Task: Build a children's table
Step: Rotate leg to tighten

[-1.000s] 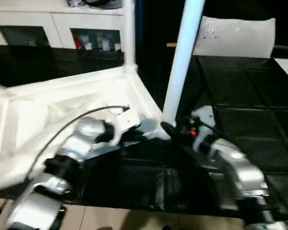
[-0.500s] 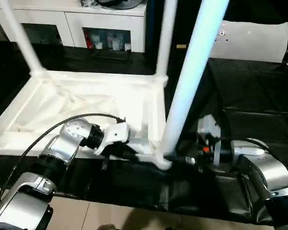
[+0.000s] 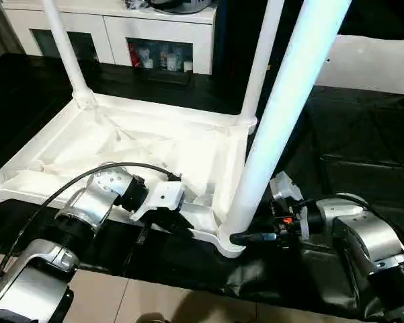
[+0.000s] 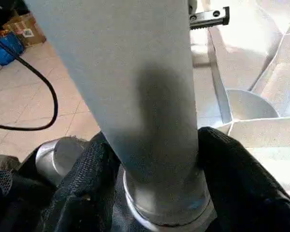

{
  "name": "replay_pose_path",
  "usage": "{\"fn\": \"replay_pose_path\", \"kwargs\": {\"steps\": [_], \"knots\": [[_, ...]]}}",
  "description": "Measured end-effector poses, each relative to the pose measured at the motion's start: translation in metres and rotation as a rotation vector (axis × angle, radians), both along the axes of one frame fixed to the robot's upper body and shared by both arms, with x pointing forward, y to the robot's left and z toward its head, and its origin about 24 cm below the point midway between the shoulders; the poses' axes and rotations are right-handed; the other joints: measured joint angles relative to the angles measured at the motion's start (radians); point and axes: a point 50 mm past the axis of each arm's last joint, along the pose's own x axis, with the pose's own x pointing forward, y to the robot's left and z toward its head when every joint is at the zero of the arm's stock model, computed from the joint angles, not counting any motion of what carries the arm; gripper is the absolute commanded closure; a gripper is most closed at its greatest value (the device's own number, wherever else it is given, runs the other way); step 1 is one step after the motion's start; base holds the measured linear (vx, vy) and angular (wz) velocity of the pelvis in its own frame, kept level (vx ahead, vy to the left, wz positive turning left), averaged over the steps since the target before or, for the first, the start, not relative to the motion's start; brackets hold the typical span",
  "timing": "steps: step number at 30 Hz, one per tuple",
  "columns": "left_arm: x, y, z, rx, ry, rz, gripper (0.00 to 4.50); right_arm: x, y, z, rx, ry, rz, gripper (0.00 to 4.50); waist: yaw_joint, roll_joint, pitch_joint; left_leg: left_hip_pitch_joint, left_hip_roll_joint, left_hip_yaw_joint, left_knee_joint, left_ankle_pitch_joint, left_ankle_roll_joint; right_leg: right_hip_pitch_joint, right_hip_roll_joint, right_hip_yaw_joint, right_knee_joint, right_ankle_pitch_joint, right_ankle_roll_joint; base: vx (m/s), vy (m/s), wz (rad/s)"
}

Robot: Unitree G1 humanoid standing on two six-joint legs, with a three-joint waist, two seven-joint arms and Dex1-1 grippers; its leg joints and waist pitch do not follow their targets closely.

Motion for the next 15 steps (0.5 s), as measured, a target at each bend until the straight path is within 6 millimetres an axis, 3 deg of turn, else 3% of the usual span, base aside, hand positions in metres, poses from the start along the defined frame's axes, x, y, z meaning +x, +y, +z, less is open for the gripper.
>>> {"fn": "replay_pose_path", "kwargs": {"steps": [11,15], "knots": [[0.000,0.002,0.000,0.004,0.002,0.007,4.50,0.001,0.004,0.000,0.009,0.012,0.003,2.43,0.002,-0.003,-0.001,0.001,0.001,0.000,0.001,0.000,-0.001,0.000,0.000,0.000,0.002,-0.001,0.000,0.000,0.000,0.00],[0.004,0.007,0.001,0.005,0.023,0.074,4.50,-0.003,0.012,-0.006,0.059,0.026,-0.097,2.43,0.000,-0.003,-0.001,0.003,0.001,0.000,0.000,0.003,-0.005,0.000,0.000,0.000,0.005,0.000,0.000,0.000,0.000,0.00]]}}
